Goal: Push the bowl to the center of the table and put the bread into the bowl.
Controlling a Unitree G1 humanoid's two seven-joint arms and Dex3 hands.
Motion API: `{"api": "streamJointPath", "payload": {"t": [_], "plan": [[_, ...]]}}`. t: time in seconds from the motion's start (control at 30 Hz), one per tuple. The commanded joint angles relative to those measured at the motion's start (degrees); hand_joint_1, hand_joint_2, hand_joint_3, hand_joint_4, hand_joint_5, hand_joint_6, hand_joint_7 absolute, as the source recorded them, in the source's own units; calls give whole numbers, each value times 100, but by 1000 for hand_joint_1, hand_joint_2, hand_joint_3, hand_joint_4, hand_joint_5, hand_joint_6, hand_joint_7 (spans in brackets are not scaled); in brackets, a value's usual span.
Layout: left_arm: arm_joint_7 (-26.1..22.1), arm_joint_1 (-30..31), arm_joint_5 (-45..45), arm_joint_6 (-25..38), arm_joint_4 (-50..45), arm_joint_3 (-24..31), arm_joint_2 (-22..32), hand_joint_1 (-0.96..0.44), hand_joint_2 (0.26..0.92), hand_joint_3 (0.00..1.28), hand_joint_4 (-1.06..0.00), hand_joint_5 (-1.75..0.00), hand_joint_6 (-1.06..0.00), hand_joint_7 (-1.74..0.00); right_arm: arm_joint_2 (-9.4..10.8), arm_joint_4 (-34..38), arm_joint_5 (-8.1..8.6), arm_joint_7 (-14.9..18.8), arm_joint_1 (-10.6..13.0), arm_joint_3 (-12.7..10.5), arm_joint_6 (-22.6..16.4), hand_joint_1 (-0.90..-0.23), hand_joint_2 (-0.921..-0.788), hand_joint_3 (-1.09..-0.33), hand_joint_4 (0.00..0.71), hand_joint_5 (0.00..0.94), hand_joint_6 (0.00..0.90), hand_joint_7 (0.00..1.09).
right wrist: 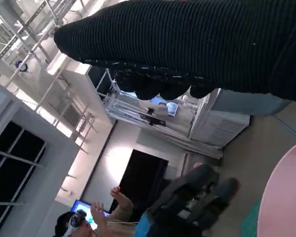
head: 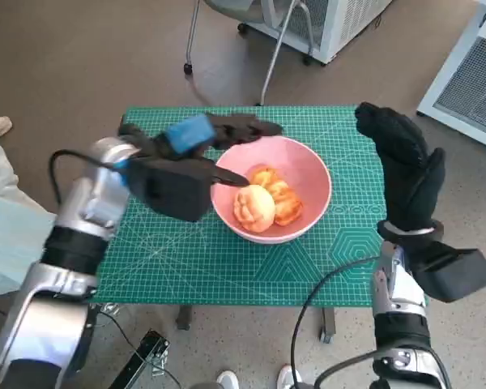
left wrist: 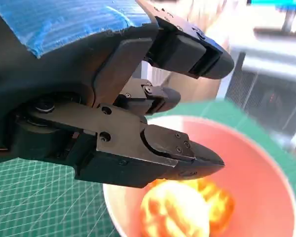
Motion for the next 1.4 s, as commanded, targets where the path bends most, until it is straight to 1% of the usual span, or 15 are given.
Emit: {"api": "streamJointPath", "payload": {"t": [0.03,0.07,0.13,0.2,0.3,0.33,0.37,0.4,0.53,0.63,0.73,0.87,1.03,1.17,1.4], "plan": [[232,327,-692,-496,11,518,19,-117,920,15,-520,-90,-579,-226,-34,-68,-19,2,-31,32,134,-589,-921,-783,391,3,18,768],[255,372,-840,-605,50,614,-5,-109,920,16,-530,-93,-584,-231,-35,-86,-19,-4,-40,33,152,-591,-921,-784,391,3,16,771],[508,592,-1113,-811,-87,875,-92,-94,920,17,-547,-98,-593,-240,-20,-152,-53,-47,-54,47,182,-595,-921,-784,389,2,13,775],[726,799,-1344,-885,-292,1090,-210,-92,920,17,-561,-106,-593,-264,-13,-203,-86,-87,-72,56,207,-598,-921,-784,386,1,11,779],[948,1147,-1863,-869,-624,1427,-496,-116,920,19,-557,-152,-522,-427,-10,-270,-149,-156,-109,77,243,-603,-921,-784,382,0,8,785],[992,1232,-1989,-850,-712,1500,-572,-131,920,21,-533,-202,-488,-501,-13,-283,-163,-172,-118,83,252,-605,-921,-784,379,0,6,787],[1042,1351,-2167,-822,-832,1591,-677,-137,920,21,-513,-241,-473,-532,-9,-315,-190,-199,-121,94,259,-605,-921,-784,378,0,6,788],[1075,1436,-2288,-792,-926,1655,-750,-133,919,27,-461,-335,-446,-587,-6,-339,-210,-221,-122,103,265,-607,-921,-783,375,0,5,790],[1406,1876,-2691,-710,-1396,1889,-1162,-98,919,62,-326,-596,-380,-703,-5,-425,-306,-304,-149,134,296,-608,-921,-782,369,0,3,795],[1674,2114,-2634,-739,-1626,1927,-1365,-79,919,98,-272,-703,-344,-753,-18,-424,-354,-339,-196,150,310,-606,-921,-782,368,0,1,797],[1806,2244,-2531,-708,-1762,1911,-1456,-54,921,145,-238,-755,-306,-788,-31,-378,-389,-363,-254,159,310,-594,-921,-782,366,0,0,792],[1774,2342,-2430,-685,-1860,1867,-1426,-38,919,181,-219,-793,-276,-801,-33,-366,-451,-407,-300,174,325,-584,-921,-783,366,0,0,787],[1765,2382,-2412,-639,-1959,1851,-1452,-40,915,221,-167,-929,-251,-809,-27,-320,-503,-458,-341,195,363,-575,-921,-785,365,0,3,791],[1813,2405,-2403,-582,-2062,1849,-1498,-44,916,229,-149,-960,-246,-810,9,-312,-515,-481,-335,233,392,-567,-921,-787,366,1,5,795],[1844,2437,-2437,-519,-2194,1840,-1590,-82,920,223,-152,-885,-238,-822,24,-356,-534,-504,-308,293,458,-568,-921,-784,371,4,11,802]]}}
